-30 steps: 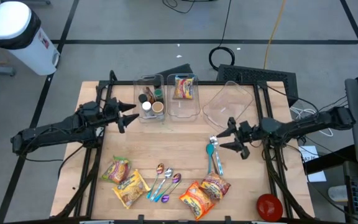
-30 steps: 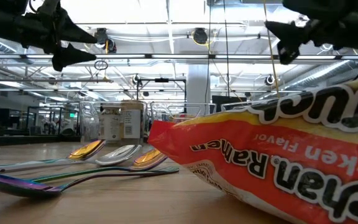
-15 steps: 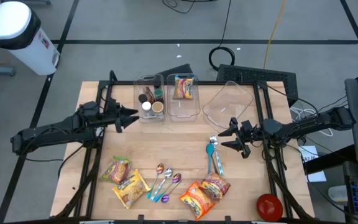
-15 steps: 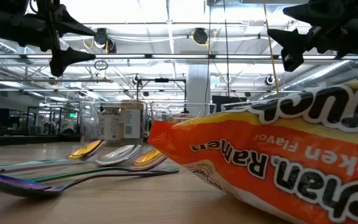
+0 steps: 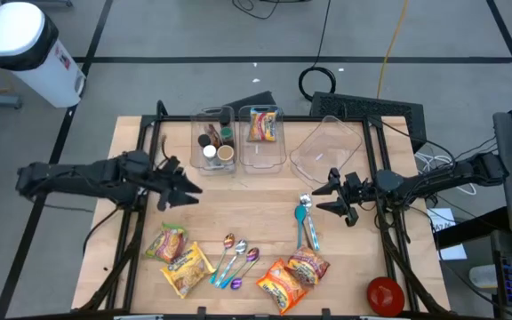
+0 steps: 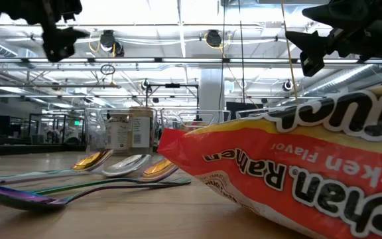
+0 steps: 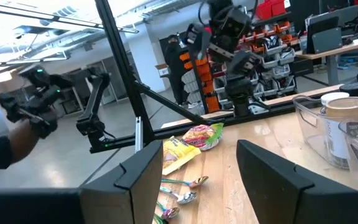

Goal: Pick & Place Food Item
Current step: Put the green noodle pack into the middle transparent bin

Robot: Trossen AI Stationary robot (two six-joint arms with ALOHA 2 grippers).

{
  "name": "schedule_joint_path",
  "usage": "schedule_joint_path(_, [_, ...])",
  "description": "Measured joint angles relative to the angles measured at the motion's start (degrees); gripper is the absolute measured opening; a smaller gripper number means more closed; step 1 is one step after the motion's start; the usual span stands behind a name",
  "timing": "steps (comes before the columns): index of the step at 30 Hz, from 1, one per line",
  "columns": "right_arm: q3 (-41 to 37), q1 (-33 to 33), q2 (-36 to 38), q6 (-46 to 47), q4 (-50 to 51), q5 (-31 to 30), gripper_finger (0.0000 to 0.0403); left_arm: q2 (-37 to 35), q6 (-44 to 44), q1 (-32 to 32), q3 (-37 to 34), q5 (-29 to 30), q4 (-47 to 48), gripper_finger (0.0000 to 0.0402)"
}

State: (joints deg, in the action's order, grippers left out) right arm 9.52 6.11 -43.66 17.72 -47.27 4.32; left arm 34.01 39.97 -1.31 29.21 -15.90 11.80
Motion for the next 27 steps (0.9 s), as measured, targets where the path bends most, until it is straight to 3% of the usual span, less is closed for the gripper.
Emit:
schedule_joint_path(4, [0.0,0.0,0.0,-0.4,0.6,0.0,0.0196,7.4,4.0,6.8,7.9,10.6,21.3,0.0285])
schedule_joint_path(8, [0.0,0.0,0.0,-0.5,0.8,0.0,0.0196,14.5,15.2,11.7,10.3,11.8,31.7,0.0285])
schedule_joint_path(14, [0.0,0.0,0.0,-0.9,0.9,0.0,0.0196,23.1,29.7,18.2,9.6,7.3,33.1,0.0285])
schedule_joint_path(27, [0.0,0.0,0.0,-0.9,1.7,0.0,0.0196,35.6,43.7,26.3,9.6,5.8,33.2,0.0285])
